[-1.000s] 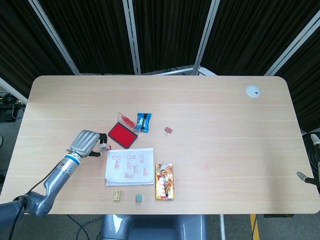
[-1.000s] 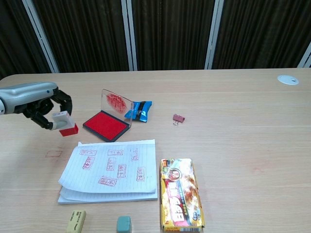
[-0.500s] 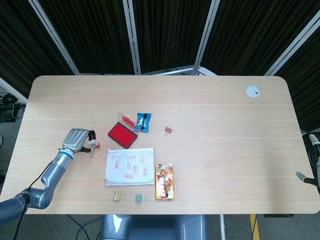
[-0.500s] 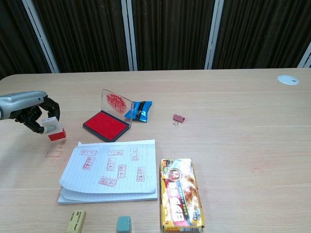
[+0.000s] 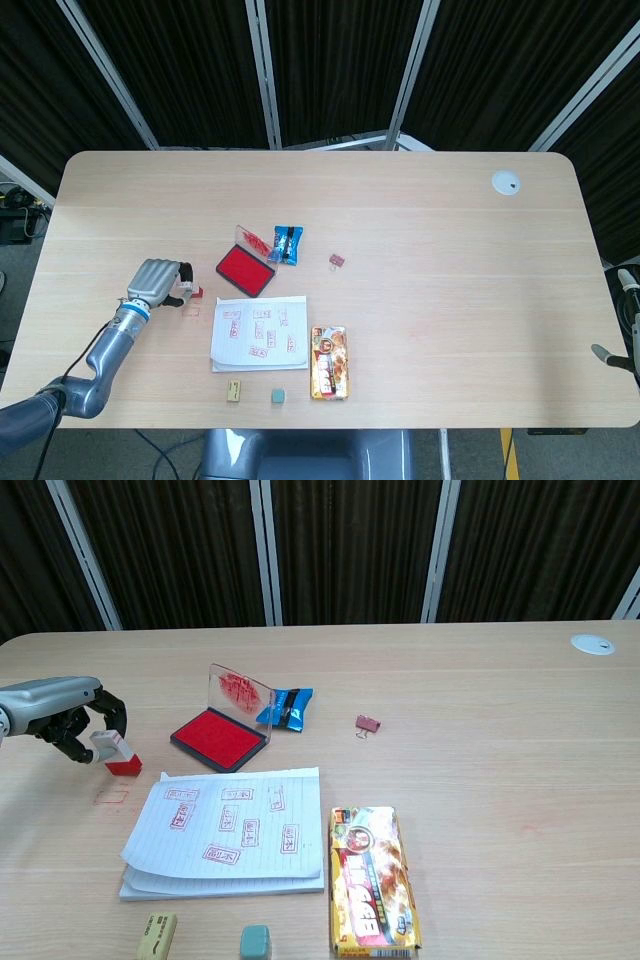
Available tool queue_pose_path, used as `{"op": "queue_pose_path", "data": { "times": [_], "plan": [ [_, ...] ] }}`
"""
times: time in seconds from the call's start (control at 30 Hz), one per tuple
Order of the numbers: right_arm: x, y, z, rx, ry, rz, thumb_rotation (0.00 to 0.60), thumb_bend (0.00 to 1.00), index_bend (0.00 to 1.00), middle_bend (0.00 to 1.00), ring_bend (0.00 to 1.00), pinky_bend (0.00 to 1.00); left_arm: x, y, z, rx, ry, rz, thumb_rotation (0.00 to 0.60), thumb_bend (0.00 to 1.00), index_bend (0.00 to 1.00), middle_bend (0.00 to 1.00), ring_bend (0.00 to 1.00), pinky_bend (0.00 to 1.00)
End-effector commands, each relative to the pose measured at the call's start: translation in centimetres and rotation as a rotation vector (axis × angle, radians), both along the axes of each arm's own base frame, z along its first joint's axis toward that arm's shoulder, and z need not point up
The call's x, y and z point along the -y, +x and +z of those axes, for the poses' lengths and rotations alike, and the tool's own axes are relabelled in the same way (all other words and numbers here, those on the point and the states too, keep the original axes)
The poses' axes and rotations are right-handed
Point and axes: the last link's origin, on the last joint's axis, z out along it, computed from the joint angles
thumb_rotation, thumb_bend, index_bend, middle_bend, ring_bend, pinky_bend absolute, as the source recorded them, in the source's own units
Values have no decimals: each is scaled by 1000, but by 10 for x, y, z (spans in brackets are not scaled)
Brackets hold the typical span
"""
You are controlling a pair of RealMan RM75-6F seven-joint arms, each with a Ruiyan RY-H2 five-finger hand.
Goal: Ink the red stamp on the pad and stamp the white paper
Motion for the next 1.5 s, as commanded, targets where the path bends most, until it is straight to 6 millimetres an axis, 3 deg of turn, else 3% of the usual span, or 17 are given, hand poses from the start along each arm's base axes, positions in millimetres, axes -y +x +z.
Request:
{"op": "queue_pose_path", "data": {
  "times": [0.03,0.17,0.4,0.67,0.87,1.0,1.13,1.2,1.27,1.33,1.5],
  "plan": [
    [0,0,0,0,1,-1,600,0,0,0,0,0,0,0,0,-6,2,-5,600,375,452,433,784,843],
    [0,0,0,0,2,0,600,0,0,0,0,0,1,1,0,-11,2,-7,600,294,426,416,783,842],
    [0,0,0,0,2,1,600,0,0,0,0,0,2,2,1,-12,2,-11,600,262,405,407,781,842],
    [0,1,0,3,3,2,600,0,0,0,0,0,4,2,8,-11,17,-20,600,183,361,324,778,838],
    [-2,4,-1,12,5,14,600,0,0,0,0,0,12,5,33,7,62,-59,600,150,298,220,767,830],
    [-4,8,1,23,3,29,600,0,0,0,0,0,28,11,65,33,122,-112,600,80,254,150,734,810],
    [-5,12,2,39,6,47,600,0,0,0,0,0,52,22,102,80,209,-165,600,2,174,21,517,627],
    [-6,14,2,48,8,56,600,0,0,0,0,0,65,25,116,86,247,-176,600,0,120,0,361,450],
    [-6,16,3,56,9,65,600,0,0,0,0,0,78,29,128,78,285,-188,600,0,37,0,131,177],
    [-7,19,4,63,9,79,600,0,0,0,0,0,95,31,138,46,316,-186,600,0,1,0,18,35],
    [-9,23,6,78,10,102,600,0,0,0,0,0,129,36,150,-37,366,-139,600,0,0,0,0,0]
  ]
}}
